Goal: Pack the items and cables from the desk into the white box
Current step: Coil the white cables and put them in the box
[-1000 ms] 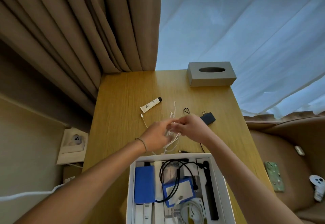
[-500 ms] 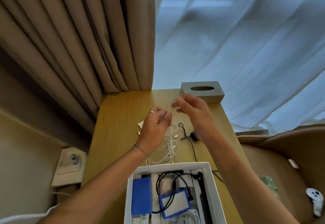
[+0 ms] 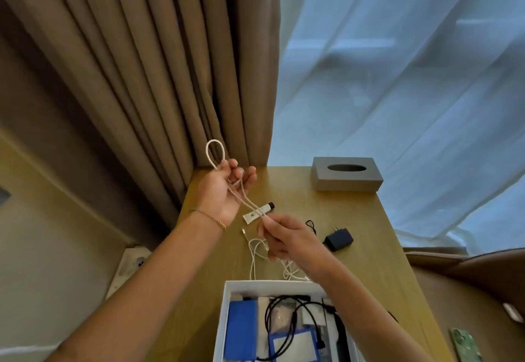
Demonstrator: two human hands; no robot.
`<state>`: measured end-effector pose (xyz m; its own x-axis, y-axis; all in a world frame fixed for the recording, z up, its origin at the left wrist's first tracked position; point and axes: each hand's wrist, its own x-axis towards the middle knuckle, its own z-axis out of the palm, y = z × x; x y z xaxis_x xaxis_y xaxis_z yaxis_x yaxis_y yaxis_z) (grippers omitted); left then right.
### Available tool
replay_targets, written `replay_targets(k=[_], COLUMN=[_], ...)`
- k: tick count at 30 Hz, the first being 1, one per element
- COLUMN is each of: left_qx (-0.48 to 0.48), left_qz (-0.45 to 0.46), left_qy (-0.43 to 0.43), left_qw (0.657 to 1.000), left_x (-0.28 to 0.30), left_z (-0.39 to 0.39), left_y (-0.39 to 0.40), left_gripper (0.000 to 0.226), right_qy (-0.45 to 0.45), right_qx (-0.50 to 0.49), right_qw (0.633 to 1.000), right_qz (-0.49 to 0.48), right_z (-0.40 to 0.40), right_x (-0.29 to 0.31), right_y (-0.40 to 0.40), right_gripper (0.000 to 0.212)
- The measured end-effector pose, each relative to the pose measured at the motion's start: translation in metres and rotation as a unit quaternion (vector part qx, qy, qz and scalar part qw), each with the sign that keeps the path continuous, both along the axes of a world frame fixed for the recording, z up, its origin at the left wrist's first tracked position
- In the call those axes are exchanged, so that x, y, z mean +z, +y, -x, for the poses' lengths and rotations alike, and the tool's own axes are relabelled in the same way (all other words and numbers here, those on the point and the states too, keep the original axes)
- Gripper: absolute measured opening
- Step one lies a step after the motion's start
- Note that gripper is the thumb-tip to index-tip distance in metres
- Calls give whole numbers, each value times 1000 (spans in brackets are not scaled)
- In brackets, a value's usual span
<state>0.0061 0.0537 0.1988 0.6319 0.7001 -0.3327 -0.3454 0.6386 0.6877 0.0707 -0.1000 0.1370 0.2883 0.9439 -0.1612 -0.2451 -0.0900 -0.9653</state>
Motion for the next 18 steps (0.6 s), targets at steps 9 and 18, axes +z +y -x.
replay_targets(k=[9, 18], left_qx=[-74, -432], left_qz=[-625, -600], left_qy=[299, 307], left_qw=[717, 599], left_x=[-45, -37], left_z=[29, 64], left_y=[8, -30], left_gripper=[33, 67], right_qy=[-277, -300], right_qx=[138, 15], right_qw=[943, 953], right_qz=[126, 36], right_z=[-33, -59], right_x=[29, 56], right_y=[-23, -17], right_gripper=[27, 37])
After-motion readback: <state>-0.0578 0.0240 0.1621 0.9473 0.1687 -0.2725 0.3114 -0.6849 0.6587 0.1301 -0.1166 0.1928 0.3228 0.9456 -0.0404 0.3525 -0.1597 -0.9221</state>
